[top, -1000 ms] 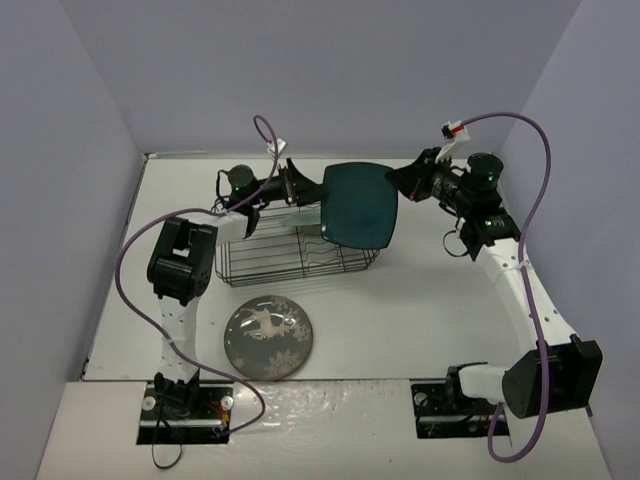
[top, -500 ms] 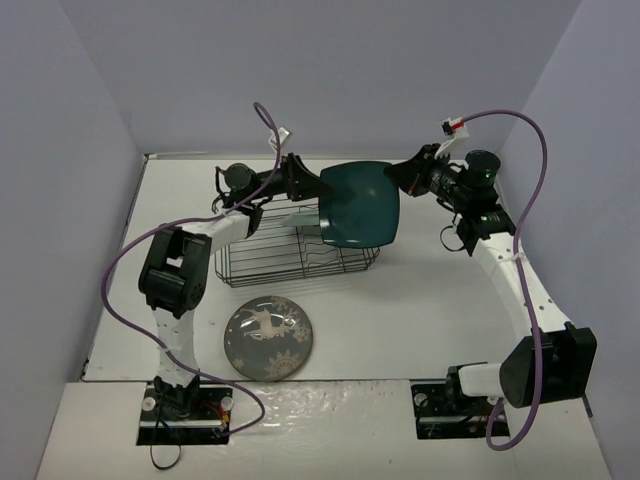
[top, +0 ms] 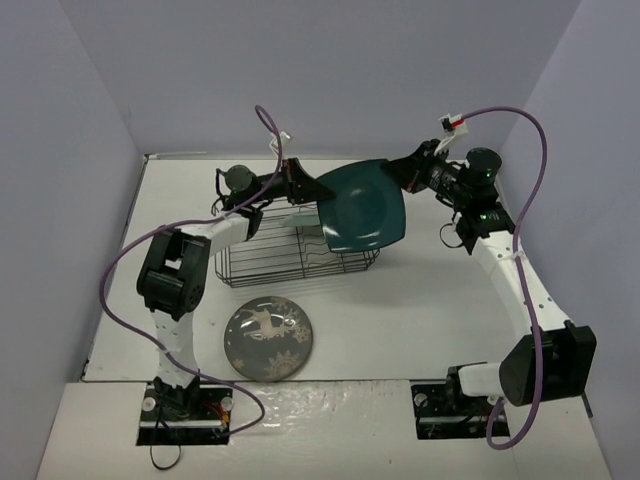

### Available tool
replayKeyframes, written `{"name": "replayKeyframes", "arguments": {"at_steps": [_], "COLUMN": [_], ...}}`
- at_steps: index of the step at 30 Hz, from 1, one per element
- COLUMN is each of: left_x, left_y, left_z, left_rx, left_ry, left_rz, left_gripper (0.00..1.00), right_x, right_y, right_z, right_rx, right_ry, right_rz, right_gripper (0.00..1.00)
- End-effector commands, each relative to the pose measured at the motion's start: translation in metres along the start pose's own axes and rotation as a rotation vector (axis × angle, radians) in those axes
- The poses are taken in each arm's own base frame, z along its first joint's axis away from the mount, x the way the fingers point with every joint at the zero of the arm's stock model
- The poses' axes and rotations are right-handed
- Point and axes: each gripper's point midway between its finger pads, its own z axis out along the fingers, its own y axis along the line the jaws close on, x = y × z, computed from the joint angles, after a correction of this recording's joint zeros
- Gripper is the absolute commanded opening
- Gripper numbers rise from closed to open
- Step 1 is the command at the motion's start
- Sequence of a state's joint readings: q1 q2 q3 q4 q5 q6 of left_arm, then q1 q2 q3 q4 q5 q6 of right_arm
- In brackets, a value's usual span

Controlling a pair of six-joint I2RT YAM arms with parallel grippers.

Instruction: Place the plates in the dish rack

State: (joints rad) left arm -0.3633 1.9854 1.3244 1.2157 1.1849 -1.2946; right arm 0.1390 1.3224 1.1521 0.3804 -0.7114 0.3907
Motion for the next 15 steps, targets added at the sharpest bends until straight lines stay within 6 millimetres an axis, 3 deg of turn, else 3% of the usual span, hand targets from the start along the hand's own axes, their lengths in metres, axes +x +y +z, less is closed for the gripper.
{"name": "replayKeyframes", "arguments": {"at_steps": [1, 8, 12, 15], "left_x": [-0.034, -0.036, -0.033, -0.032], "left_y": [-0.067, -0.076, -0.095, -0.091], "left_z": [0.0, -0.021, -0.03, -0.035], "left_rx": [0.017, -0.307, -0.325, -0.363], "left_ry": [-0.035, 0.008, 0.008, 0.036], "left_rz": [0.396, 0.722, 0.829, 0.852], "left_gripper": [0.0, 0.0, 0.0, 0.0], "right_x": [-0.049, -0.028, -0.009, 0.008], "right_y": [0.018, 0.011, 0.013, 0.013], "right_z": [-0.002, 0.013, 0.02, 0.018], "right_rx": [-0.025, -0.13, -0.272, -0.359], "right_ry": [-0.088, 0.069, 0.183, 0.261], "right_rz": [-0.242, -0.405, -0.502, -0.559], "right_gripper": [0.0, 0.0, 0.01, 0.0]}}
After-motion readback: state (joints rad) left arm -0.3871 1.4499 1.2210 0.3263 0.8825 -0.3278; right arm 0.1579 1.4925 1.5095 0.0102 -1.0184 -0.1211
